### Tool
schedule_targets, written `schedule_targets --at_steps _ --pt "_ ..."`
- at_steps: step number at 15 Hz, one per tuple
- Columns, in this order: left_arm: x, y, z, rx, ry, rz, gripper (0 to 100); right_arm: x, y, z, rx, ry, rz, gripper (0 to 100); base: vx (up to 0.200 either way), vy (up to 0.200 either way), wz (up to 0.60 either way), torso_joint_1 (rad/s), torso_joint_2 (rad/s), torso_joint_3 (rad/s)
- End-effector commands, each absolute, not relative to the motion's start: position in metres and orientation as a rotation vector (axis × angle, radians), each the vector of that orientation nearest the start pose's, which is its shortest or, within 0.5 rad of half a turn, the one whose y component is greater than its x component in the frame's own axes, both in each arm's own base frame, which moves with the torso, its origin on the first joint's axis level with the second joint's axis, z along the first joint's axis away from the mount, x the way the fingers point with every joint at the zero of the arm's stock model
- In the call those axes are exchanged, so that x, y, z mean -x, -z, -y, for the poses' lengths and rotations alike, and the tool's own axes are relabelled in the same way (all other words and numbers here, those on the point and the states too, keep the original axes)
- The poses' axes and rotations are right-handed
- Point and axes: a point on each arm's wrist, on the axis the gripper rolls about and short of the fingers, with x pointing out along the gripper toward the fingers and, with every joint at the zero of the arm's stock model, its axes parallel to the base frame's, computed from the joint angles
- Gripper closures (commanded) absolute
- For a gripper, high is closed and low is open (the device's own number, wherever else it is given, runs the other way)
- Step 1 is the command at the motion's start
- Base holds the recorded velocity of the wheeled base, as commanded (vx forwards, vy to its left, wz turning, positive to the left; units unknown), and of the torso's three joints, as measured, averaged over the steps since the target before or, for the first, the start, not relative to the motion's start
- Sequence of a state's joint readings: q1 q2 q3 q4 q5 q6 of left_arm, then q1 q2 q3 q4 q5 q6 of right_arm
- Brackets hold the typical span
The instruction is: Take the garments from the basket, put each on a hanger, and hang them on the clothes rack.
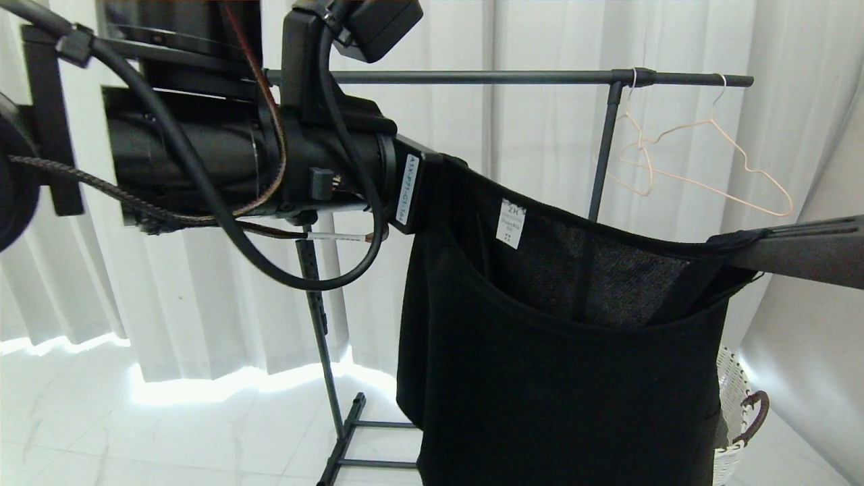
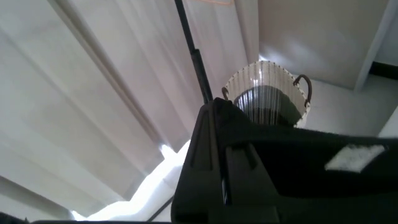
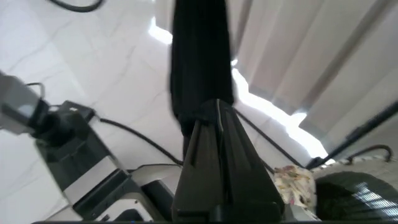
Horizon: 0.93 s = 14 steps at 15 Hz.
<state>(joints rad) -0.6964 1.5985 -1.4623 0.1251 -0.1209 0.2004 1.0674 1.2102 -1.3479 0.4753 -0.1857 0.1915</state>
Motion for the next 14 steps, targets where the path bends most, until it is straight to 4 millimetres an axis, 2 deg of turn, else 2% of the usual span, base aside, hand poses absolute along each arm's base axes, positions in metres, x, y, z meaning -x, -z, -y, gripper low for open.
schedule_targets --at_steps 1,3,7,10,14 --pt "-0.199 -0.332 0.169 -0.261 0.839 -0.197 100 -0.092 -0.340 -0.133 0.036 -0.733 -0.379 100 0.000 0.000 0.00 0.000 0.00 0.000" --pt "-0.176 -0.334 0.151 -0.209 0.833 -0.260 100 -0.115 -0.343 -0.141 0.005 -0.665 -0.338 100 0.000 0.000 0.00 0.000 0.00 0.000" --pt "-0.128 -0.326 0.131 -0.157 0.902 -0.332 100 -0.150 -0.343 -0.157 -0.012 -0.616 -0.276 100 0.000 0.000 0.00 0.000 0.00 0.000" --pt "-0.108 -0.317 0.125 -0.168 0.956 -0.341 100 -0.168 -0.350 -0.171 -0.019 -0.631 -0.259 100 0.000 0.000 0.00 0.000 0.00 0.000" --pt "-0.097 -0.313 0.132 -0.197 0.998 -0.340 100 -0.184 -0.352 -0.188 0.002 -0.636 -0.253 100 0.000 0.000 0.00 0.000 0.00 0.000"
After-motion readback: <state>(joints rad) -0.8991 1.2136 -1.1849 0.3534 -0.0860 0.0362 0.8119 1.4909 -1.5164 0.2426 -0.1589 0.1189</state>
